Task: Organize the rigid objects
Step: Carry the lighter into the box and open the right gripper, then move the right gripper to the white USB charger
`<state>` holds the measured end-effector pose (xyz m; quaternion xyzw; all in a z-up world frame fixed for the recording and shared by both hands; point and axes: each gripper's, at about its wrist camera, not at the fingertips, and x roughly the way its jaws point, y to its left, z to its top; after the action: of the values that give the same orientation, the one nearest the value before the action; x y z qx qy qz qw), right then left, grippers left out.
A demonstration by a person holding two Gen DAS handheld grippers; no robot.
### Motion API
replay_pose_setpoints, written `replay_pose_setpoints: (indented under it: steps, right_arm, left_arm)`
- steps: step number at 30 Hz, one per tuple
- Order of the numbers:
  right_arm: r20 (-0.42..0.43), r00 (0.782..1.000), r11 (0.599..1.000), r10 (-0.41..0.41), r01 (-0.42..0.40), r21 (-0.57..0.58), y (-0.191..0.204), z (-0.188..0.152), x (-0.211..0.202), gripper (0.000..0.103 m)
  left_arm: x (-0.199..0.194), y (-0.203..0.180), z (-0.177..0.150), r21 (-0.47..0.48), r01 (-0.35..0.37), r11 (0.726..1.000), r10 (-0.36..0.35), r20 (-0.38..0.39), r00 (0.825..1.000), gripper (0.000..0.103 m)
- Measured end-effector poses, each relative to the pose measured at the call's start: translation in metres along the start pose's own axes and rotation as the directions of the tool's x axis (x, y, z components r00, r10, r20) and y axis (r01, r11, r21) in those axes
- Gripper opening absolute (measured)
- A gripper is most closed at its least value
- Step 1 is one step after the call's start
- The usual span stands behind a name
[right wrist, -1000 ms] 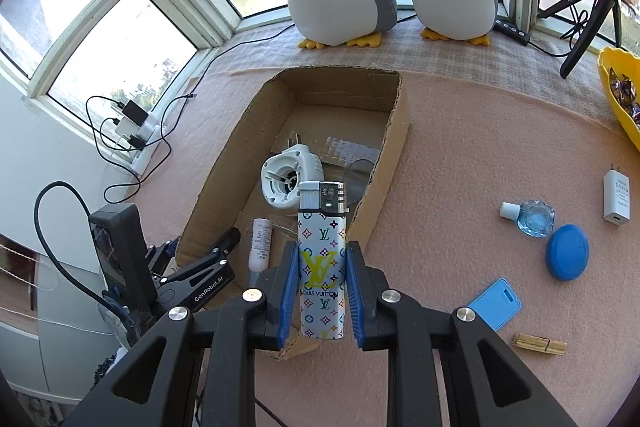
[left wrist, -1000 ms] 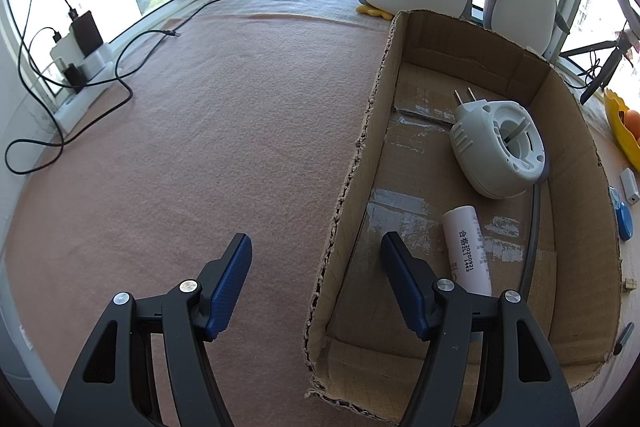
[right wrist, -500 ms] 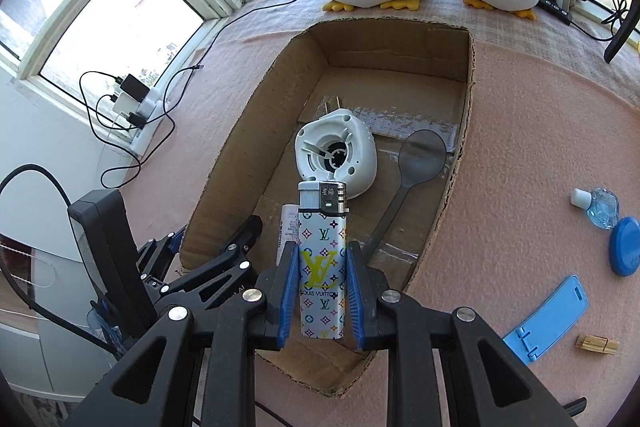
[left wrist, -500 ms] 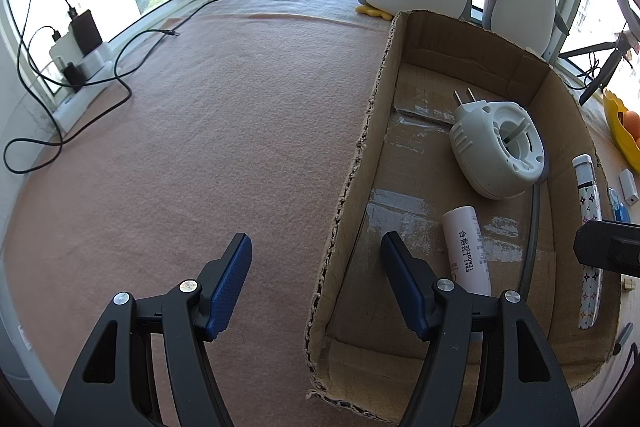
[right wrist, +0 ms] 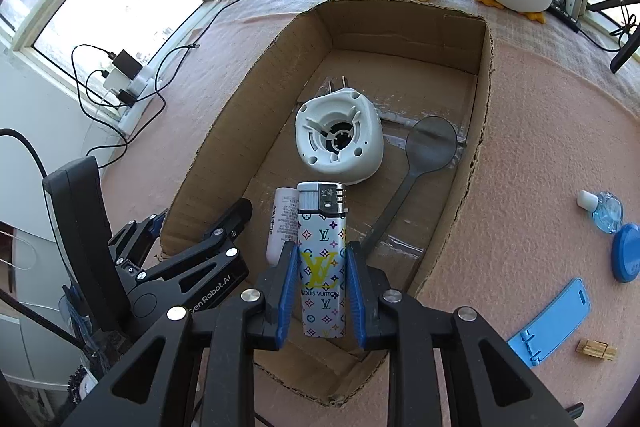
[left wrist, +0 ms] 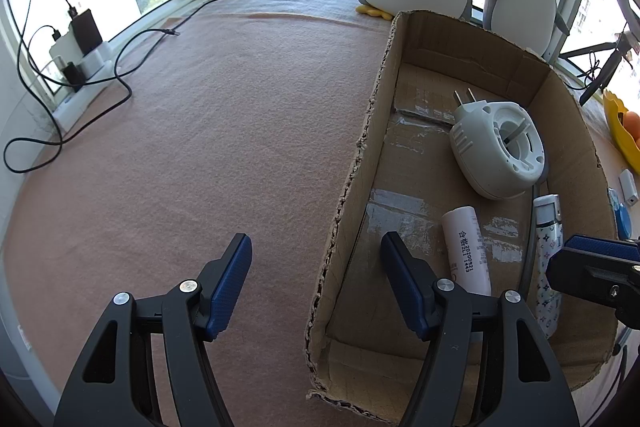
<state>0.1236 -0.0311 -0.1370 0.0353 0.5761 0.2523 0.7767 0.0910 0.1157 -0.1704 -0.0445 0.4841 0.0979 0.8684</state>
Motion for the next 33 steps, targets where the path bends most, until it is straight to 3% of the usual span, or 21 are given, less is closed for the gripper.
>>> replay_pose_setpoints:
  steps: [3, 18, 33]
  right_arm:
    - [0.008, 1.000, 1.000, -0.007, 0.007, -0.004, 0.001, 0.000, -0.003, 0.042]
    - [0.074, 0.997, 1.000, -0.008, 0.008, -0.005, -0.005, -0.009, -0.047, 0.044]
    - [0.168, 0.977, 0.989, -0.129, 0.114, 0.094, -0.081, -0.042, -0.139, 0.053]
  left_arm:
    - [0.000, 0.000, 0.000, -0.002, 0.002, 1.000, -0.002, 0.000, 1.000, 0.068]
    - [0.000, 0.001, 0.001, -0.001, 0.003, 1.000, -0.003, 0.000, 1.000, 0.068]
    - [0.000, 0.002, 0.002, 0.014, 0.001, 1.000, -0.001, 0.000, 1.000, 0.068]
